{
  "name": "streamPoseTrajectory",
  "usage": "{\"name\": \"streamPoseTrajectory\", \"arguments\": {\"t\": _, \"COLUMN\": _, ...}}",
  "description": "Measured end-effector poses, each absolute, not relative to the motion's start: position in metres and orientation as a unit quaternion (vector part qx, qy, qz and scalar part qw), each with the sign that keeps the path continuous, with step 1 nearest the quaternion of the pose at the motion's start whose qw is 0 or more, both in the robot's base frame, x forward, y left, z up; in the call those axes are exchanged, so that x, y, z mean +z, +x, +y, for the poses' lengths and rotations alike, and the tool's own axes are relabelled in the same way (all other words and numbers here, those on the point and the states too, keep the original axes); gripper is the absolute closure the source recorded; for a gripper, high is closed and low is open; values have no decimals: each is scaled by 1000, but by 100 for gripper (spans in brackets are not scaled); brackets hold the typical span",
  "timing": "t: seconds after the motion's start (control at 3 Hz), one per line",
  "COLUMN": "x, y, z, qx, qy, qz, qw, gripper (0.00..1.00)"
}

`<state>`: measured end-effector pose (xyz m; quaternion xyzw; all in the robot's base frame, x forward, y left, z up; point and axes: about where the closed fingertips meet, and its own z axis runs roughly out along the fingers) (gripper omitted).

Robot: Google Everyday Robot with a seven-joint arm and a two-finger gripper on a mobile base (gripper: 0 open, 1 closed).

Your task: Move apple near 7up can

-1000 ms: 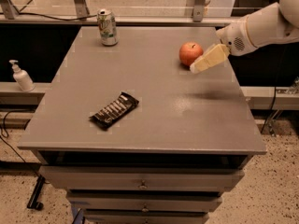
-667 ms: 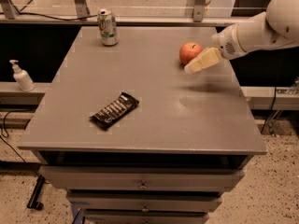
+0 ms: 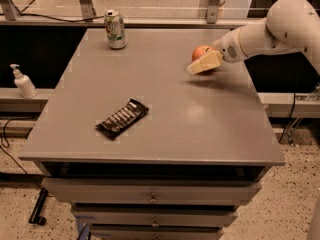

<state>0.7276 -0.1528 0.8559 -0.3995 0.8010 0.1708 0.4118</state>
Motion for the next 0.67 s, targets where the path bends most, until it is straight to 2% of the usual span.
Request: {"name": "streamPoseTrajectory", "arguments": {"t": 0.67, "x": 854, "y": 734, "z": -156, "qx": 178, "qy": -388, "qz": 801, "qw": 419, "gripper": 64}}
